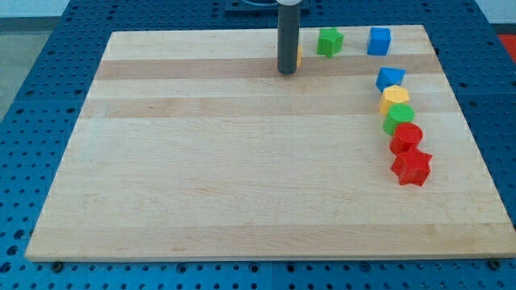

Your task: Place the blue cube top right corner

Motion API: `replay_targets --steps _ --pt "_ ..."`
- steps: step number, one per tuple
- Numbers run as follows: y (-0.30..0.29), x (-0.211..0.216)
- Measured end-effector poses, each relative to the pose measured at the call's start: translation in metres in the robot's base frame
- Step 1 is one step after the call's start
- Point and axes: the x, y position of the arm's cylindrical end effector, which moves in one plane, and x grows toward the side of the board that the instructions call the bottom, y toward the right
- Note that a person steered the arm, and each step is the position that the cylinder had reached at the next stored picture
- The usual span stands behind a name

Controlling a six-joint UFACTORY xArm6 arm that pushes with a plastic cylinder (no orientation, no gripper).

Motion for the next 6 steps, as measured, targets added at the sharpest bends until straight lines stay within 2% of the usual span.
replay_targets --steps 1,2,3,4,5,6 --pt "0.002 -0.03" --pt "-0.004 -0.026" --pt "-0.013 0.029" --pt "0.028 0.027" --pt "0.092 -0.027" --pt "0.177 -0.027"
